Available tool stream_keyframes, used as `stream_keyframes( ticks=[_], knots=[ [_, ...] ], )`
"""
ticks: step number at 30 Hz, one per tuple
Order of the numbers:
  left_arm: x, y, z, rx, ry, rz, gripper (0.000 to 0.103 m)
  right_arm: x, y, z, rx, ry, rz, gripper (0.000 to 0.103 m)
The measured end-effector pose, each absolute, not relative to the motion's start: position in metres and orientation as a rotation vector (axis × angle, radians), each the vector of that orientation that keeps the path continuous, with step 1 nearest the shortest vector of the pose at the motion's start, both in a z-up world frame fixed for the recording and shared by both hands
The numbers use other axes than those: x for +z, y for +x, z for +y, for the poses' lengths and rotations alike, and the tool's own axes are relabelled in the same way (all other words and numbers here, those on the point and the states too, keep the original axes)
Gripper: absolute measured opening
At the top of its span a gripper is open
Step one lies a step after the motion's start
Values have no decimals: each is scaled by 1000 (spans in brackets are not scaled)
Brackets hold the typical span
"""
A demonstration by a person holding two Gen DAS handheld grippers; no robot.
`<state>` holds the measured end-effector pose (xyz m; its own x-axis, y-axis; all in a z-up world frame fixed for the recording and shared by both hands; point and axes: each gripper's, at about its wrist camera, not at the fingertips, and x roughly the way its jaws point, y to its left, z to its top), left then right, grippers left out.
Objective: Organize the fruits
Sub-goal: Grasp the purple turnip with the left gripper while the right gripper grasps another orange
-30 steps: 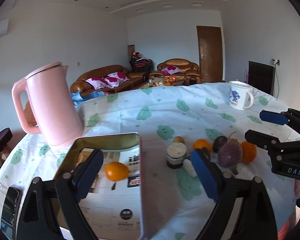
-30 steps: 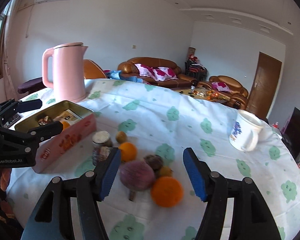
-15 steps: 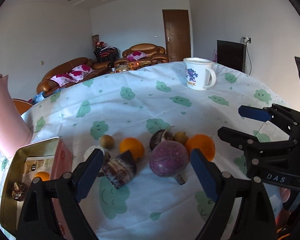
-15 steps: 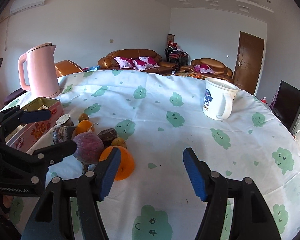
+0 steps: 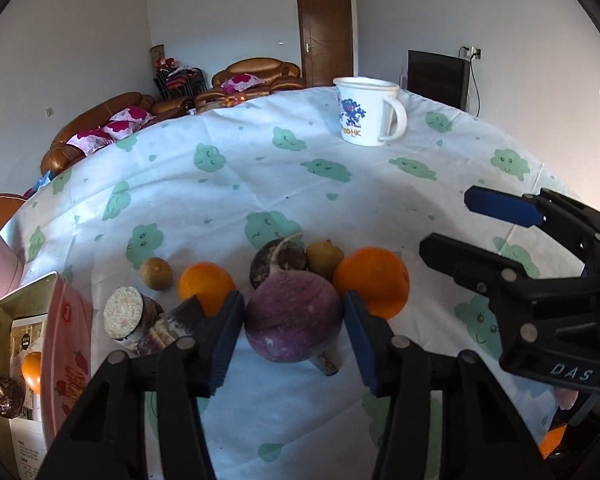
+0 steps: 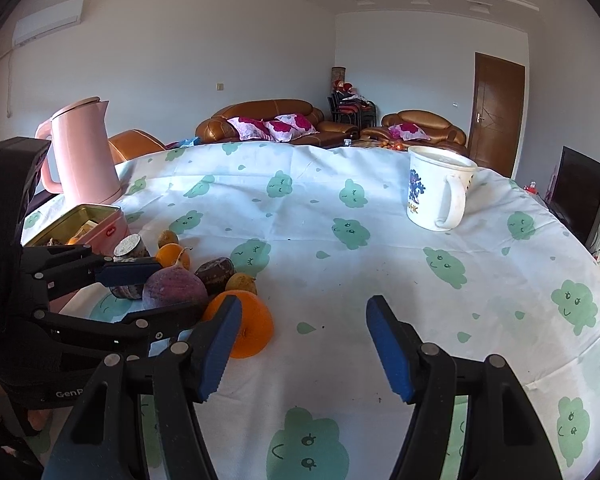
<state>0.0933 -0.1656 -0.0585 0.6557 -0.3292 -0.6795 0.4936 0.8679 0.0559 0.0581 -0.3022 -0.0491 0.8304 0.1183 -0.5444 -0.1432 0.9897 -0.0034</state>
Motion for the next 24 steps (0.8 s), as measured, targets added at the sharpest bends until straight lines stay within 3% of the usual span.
stream_keyframes(
  ticks=[20,22,24],
  knots=[
    [-40,78,-124,-340,154,567,53,-61,93,-262,236,-115,727,66],
    [-41,78,-123,-339,155,567,53,-63,96,-260,249,-120,747,63],
    [-41,78,-123,-342,159,567,53,-66,98,-258,264,-129,770,52]
  ],
)
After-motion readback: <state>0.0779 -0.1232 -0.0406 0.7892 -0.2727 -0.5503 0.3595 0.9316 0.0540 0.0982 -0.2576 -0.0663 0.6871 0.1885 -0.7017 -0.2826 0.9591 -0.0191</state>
